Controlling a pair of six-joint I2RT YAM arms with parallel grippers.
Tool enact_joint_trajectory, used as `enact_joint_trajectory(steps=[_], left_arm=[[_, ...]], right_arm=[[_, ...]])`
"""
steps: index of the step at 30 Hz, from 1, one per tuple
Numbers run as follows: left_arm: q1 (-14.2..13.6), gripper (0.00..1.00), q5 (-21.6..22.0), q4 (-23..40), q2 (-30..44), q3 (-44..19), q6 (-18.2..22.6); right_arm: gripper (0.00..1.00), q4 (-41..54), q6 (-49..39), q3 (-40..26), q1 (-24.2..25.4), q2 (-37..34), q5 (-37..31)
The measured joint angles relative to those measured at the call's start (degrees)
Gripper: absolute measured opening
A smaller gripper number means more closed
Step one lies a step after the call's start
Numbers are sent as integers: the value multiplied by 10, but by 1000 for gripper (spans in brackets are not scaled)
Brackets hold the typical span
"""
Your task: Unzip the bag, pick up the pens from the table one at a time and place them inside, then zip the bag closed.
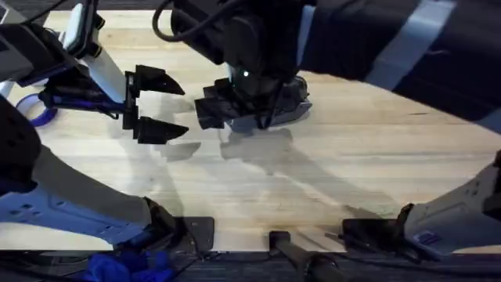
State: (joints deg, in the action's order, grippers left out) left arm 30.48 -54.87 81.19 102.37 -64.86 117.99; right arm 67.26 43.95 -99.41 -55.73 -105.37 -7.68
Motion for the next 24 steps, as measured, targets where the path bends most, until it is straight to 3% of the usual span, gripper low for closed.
enact_joint_trajectory(steps=[24], left_arm=[[0,993,0,0,0,0,0]], right_arm=[[996,-71,11,7,-1,-50,0]])
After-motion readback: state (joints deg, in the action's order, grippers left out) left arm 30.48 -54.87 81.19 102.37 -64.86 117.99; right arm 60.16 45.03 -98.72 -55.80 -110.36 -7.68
